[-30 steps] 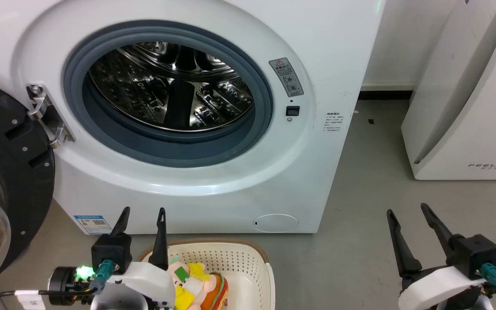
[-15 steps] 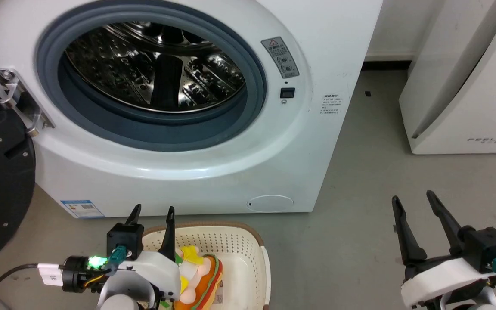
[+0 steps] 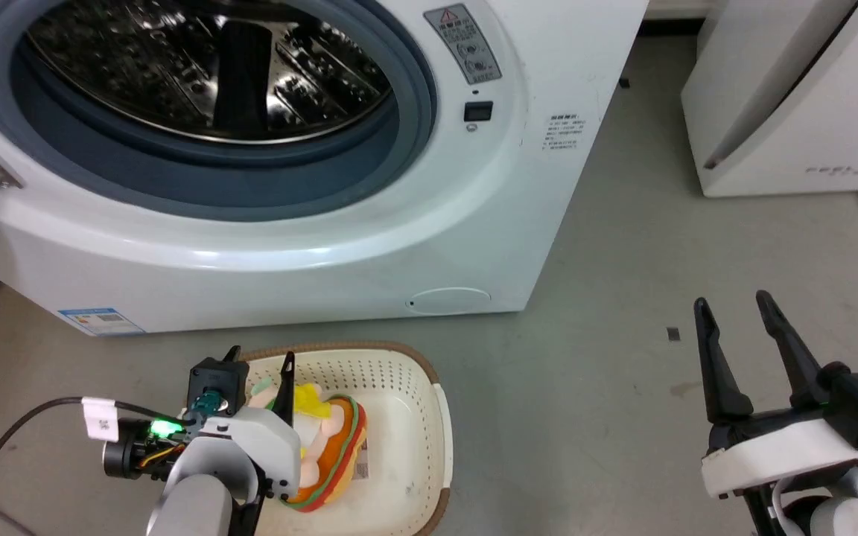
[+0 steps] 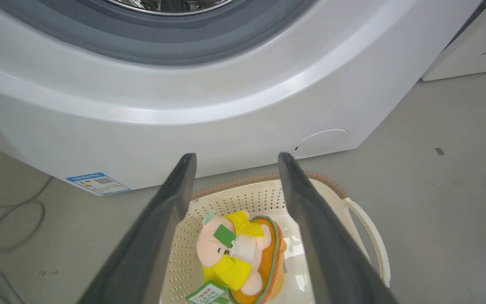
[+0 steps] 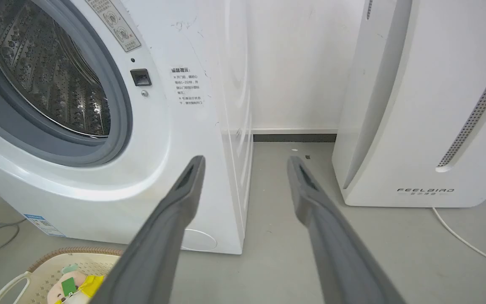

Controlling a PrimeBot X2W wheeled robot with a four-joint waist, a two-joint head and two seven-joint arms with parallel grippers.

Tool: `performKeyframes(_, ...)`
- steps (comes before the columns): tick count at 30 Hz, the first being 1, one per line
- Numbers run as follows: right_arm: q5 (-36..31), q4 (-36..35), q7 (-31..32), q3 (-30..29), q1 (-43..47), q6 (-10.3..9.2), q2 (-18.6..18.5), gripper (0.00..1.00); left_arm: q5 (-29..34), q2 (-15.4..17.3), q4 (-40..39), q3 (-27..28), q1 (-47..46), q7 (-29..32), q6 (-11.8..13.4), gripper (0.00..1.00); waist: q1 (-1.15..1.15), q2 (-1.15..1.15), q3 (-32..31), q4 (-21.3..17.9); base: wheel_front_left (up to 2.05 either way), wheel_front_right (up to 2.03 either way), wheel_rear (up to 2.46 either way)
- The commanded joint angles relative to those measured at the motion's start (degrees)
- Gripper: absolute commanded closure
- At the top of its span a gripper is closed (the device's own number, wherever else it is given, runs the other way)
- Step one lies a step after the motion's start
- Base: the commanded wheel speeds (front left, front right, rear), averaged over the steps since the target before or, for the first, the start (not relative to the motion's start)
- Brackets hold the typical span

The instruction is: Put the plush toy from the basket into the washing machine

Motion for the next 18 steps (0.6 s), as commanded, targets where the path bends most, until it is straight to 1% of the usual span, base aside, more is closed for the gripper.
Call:
performKeyframes(1, 0.55, -0.48, -0.5, -0.19, -1.24, -0.02, -0.01, 0.0, -0.28, 0.55, 1.6, -0.22, -1.52, 0.21, -0.3, 0.0, -0.01, 0.0, 1.47, -0.63, 0.0, 0.0, 0.0)
performKeyframes(7, 1.65, -0.94, -1.21, -0.35, -2.76, -0.03, -0.01, 0.0, -1.46, 1.72, 5.78, -0.16, -4.19, 2.57, -0.46, 0.0, -0.01, 0.0, 4.88, -1.33, 0.0, 0.0, 0.0)
performKeyframes(14, 2.62, -1.91, -2.04, -0.38, -4.52, -0.03, -0.01, 0.0, -1.87, 3.45, 10.12, -1.0, -8.02, 5.81, 0.1, 0.0, -0.01, 0.0, 9.83, -1.88, 0.0, 0.0, 0.0)
performKeyframes(18, 3.19, -2.36, -2.52, -0.58, -5.66, -0.03, -0.01, 0.0, -2.2, 4.23, 12.53, -1.55, -10.5, 7.97, -0.2, 0.0, -0.01, 0.0, 12.95, -2.3, 0.0, 0.0, 0.0)
